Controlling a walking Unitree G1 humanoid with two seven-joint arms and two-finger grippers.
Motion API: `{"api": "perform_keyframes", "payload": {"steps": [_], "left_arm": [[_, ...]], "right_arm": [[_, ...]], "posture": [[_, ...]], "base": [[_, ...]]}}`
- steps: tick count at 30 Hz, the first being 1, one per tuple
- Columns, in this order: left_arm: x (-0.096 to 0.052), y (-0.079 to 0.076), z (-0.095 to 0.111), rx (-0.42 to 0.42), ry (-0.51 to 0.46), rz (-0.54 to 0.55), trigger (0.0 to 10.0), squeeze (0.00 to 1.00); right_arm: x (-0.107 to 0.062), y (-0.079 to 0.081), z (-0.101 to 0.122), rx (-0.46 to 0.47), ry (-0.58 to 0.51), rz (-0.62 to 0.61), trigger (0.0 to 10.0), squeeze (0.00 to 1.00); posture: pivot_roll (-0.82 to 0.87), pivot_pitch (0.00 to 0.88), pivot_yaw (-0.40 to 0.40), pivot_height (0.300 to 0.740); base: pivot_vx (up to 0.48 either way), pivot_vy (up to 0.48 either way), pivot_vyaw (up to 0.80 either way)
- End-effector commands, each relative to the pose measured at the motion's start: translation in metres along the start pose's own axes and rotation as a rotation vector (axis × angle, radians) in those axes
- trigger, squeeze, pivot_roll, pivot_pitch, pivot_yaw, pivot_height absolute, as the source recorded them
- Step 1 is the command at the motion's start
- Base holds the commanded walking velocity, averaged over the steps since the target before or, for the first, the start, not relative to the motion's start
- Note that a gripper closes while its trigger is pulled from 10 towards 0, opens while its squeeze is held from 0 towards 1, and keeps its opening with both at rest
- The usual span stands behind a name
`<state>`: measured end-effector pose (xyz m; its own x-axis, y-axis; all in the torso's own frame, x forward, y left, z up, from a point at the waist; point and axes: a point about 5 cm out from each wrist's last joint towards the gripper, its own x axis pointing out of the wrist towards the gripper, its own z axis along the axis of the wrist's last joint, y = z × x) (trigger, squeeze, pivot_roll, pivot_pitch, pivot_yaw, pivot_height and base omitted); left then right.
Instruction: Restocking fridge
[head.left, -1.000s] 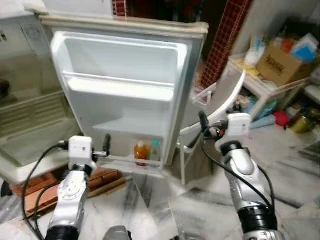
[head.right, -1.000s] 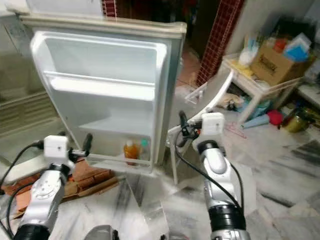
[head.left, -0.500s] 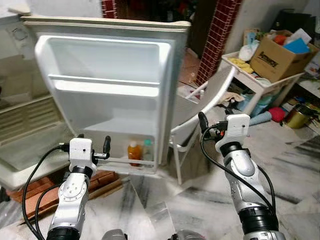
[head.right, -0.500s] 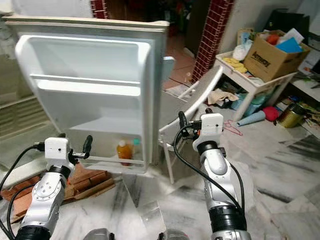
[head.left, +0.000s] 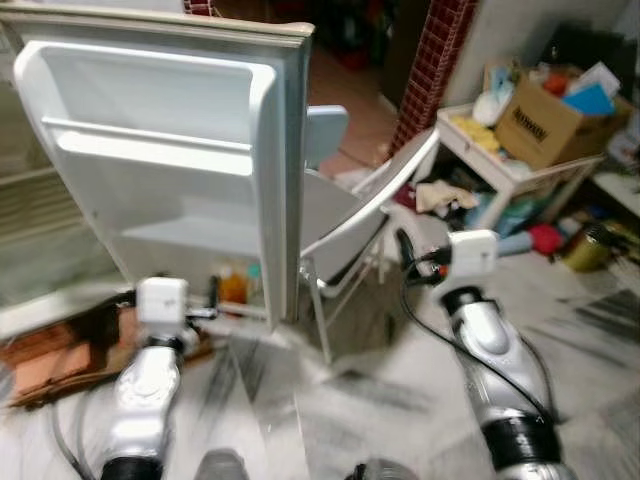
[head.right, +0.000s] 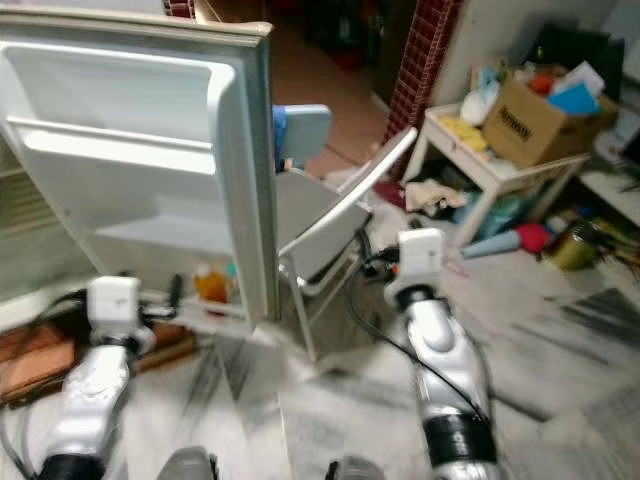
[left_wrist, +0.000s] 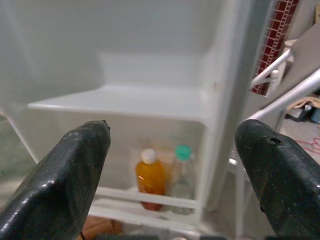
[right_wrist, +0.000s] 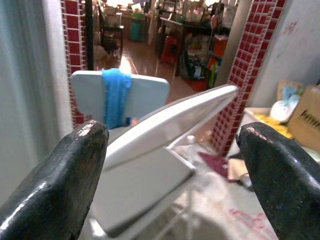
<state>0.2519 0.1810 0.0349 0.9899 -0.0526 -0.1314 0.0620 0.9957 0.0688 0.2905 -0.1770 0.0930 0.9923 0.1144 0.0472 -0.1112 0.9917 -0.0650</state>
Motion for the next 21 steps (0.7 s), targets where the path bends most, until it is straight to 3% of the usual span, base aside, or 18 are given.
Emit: {"api": "perform_keyframes", "payload": {"steps": [1,7,14,21], "left_arm": [[-0.002,0.016,0.003,0.015,-0.007,0.046,10.0,0.00],[-0.008,0.029,-0.005,-0.024,0.026,0.102,10.0,0.00],[-0.005,0.025,0.001,-0.015,-0.012,0.079,10.0,0.00],[-0.005,0.024,0.004,-0.029,-0.034,0.056,10.0,0.00]], "right_arm": [[0.003,0.011,0.005,0.011,-0.027,0.035,10.0,0.00],[0.003,0.010,0.004,0.040,-0.022,0.012,10.0,0.00],[0.001,0.007,0.000,0.050,-0.013,-0.011,10.0,0.00],[0.003,0.010,0.003,0.073,-0.024,-0.019,10.0,0.00]], "posture": [[0.06,0.000,-0.040,0.740],[0.06,0.000,-0.041,0.740],[0.06,0.000,-0.037,0.740],[0.06,0.000,-0.028,0.740]], "base": [[0.000,0.000,0.80],[0.000,0.000,0.80],[0.000,0.000,0.79],[0.038,0.000,0.16]]}}
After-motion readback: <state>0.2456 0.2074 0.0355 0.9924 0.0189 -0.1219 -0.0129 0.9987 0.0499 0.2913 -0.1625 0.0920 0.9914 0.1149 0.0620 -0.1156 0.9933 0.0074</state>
